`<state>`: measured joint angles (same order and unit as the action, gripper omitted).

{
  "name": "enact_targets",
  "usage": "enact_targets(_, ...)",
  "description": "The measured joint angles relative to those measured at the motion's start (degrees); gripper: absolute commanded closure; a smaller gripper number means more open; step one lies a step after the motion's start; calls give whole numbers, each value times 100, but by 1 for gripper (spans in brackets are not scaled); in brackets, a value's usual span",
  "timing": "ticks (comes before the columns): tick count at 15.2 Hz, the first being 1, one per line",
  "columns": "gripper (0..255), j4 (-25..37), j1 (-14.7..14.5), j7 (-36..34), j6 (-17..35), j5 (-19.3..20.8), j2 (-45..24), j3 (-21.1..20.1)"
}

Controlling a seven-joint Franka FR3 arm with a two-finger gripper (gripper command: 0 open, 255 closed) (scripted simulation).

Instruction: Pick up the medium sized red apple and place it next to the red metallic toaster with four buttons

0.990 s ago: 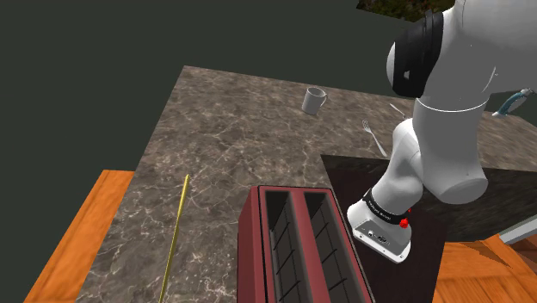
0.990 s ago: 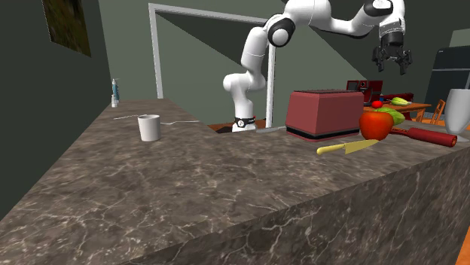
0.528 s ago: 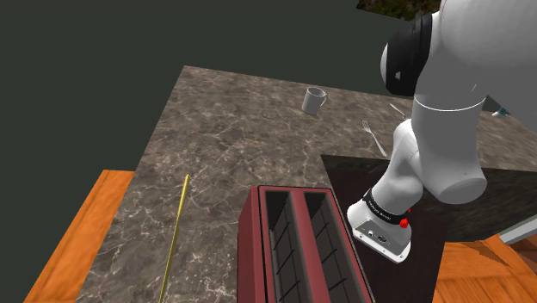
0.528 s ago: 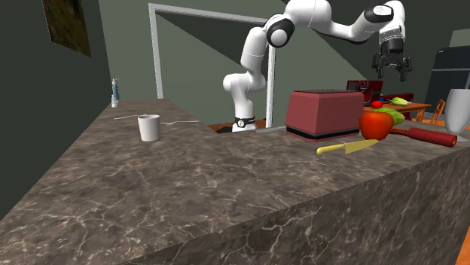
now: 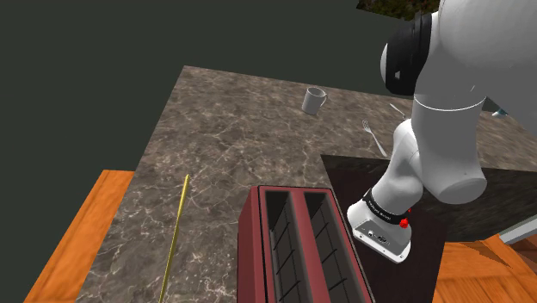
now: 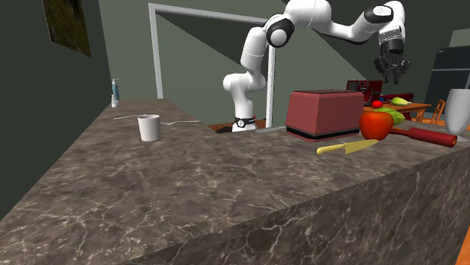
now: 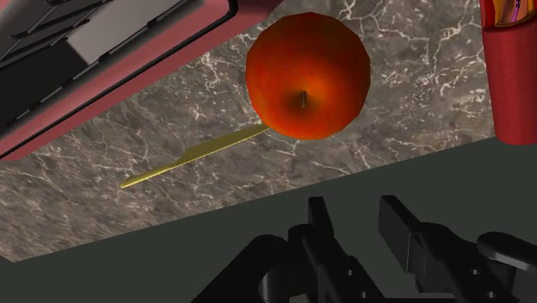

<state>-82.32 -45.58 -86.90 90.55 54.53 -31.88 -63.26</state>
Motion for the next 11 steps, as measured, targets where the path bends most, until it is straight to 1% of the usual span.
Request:
enact_targets(7,255,0,0,0,0,0,0,0)
enact_targets(8,0,0,0,0,0,0,0,0)
enact_targets(9,0,0,0,0,0,0,0,0)
enact_targets(10,0,-214,167,-58,148,-56,89,-74)
enact_targets(11,0,-523,394,-158,384,-125,202,-173)
